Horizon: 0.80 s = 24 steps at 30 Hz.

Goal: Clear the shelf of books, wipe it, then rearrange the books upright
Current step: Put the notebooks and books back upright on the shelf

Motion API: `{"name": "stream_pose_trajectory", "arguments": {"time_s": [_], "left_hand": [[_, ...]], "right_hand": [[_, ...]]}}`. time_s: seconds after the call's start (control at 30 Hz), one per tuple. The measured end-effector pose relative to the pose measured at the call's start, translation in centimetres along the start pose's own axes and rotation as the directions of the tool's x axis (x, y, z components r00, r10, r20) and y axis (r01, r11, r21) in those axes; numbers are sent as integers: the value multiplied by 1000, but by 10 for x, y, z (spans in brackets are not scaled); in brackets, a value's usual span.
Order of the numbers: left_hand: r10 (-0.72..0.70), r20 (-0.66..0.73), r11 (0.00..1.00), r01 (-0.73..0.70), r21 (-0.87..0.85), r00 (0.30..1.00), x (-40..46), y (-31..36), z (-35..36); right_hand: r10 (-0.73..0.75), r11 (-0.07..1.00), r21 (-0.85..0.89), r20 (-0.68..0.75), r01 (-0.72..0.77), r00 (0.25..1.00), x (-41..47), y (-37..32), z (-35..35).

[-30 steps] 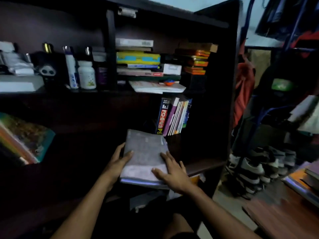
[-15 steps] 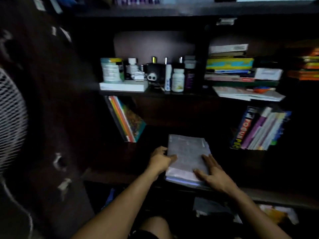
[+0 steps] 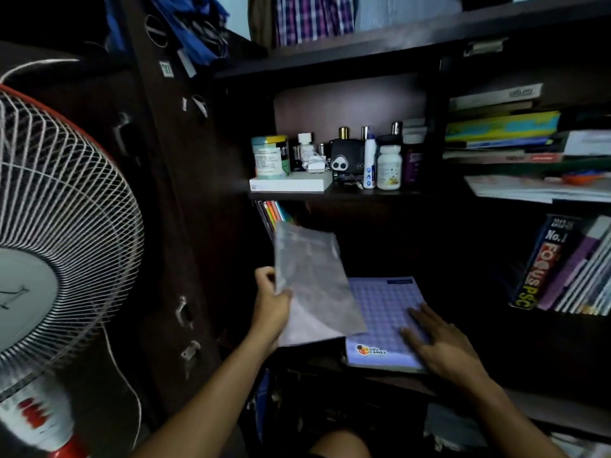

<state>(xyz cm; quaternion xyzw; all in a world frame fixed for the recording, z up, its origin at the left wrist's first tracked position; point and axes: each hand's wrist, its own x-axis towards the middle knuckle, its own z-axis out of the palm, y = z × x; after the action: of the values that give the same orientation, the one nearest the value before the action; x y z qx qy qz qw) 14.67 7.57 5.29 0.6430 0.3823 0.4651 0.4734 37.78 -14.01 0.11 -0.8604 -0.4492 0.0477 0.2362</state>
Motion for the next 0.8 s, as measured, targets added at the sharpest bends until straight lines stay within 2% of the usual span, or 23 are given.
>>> {"name": "stream_pose_trajectory", "arguments": {"time_s": [0.07,0.13,0.23,0.33,0.4,0.53,0.63,0.7,0.8], "left_hand": [[61,-137,993,-74,-90,989,-3,-14,-28],[30,-136,993,-45,-113,990,-5,-28,-44],[-66,-90,996,72,60,994,5,-39,-52],[-5,-111,983,26,182,994,23,-34,-47],[51,-80,958,-26,285,995,29,-34,-42],[81,-48,947,-62,314,996,37,-48,-35],[75,-68,947,-50,316,995,41,-52,-35],[80,-84,948,-50,315,993,41,-51,-34],[103,-66,948,-78,308,993,40,-50,-34]], "right_hand": [[6,1000,-24,18,-6,1000,0,-1,2],[0,1000,0,38,0,999,1,-6,-2],[35,994,-110,146,-19,989,9,-15,-14],[132,916,-400,196,-44,972,31,-30,-28],[87,864,-503,180,16,980,50,-59,-34],[-179,940,-242,246,240,952,89,-132,-7],[-301,916,-188,260,353,918,116,-163,39],[-330,901,-199,259,385,908,130,-171,62],[-308,918,-206,171,339,936,147,-167,82]]}}
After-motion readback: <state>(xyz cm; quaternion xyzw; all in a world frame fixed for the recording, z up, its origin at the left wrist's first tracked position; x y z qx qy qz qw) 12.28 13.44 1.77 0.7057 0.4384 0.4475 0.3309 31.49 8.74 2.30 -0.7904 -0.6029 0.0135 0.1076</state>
